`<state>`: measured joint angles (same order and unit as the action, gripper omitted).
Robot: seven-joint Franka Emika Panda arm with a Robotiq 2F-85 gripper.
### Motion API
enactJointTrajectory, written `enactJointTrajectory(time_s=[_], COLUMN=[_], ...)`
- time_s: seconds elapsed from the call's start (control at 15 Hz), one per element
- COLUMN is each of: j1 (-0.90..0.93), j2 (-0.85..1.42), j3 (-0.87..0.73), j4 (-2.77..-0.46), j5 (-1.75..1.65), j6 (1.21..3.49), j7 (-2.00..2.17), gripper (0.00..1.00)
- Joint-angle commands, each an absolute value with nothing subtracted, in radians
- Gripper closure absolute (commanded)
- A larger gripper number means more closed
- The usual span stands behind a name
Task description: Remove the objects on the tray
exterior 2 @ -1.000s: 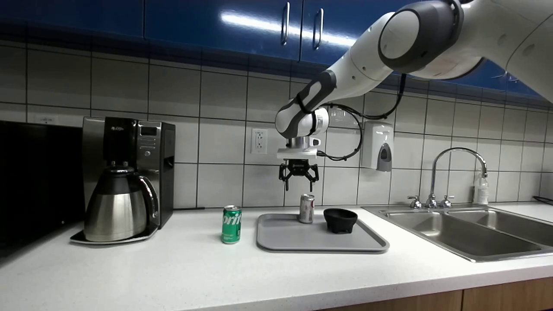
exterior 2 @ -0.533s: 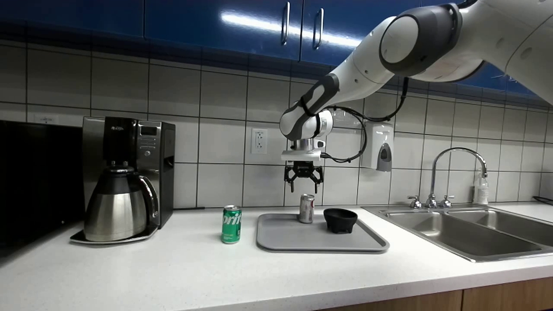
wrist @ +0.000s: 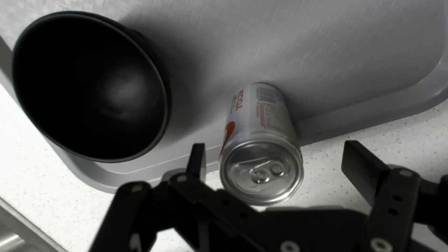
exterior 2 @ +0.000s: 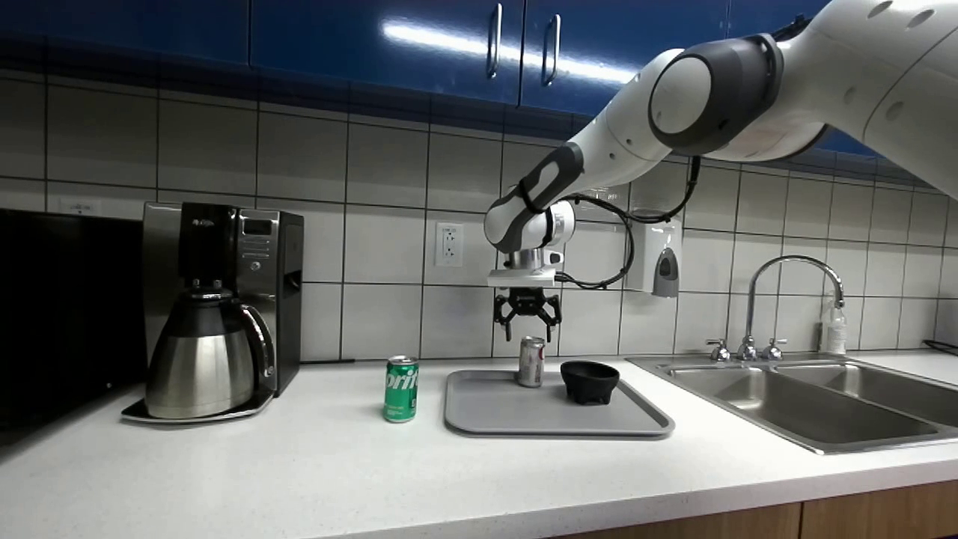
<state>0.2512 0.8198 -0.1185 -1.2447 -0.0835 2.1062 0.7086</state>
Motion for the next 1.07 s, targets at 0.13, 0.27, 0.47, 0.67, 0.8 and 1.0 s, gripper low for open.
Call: enactJointTrajectory(time_s=[0.13, 0.27, 0.47, 0.67, 0.8, 1.0], j1=[0.233, 0.229, 0.222, 0.215, 0.212, 0.21], j2=[0.899, 0.919, 0.944, 0.968, 0.982, 1.003], j3=[-0.112, -0.112, -0.111, -0.111, -0.11, -0.105], j4=[-1.106, -1.074, -1.033, -0.997, -0.976, -0.947], j5=[-0.078, -0.078, -0.076, -0.075, -0.075, -0.072], j6=[2.027, 2.008, 1.985, 1.959, 1.947, 1.935], j7=[0.729, 0.728, 0.725, 0.722, 0.718, 0.712], gripper=[0.0, 0.0, 0.0, 0.0, 0.0, 0.0])
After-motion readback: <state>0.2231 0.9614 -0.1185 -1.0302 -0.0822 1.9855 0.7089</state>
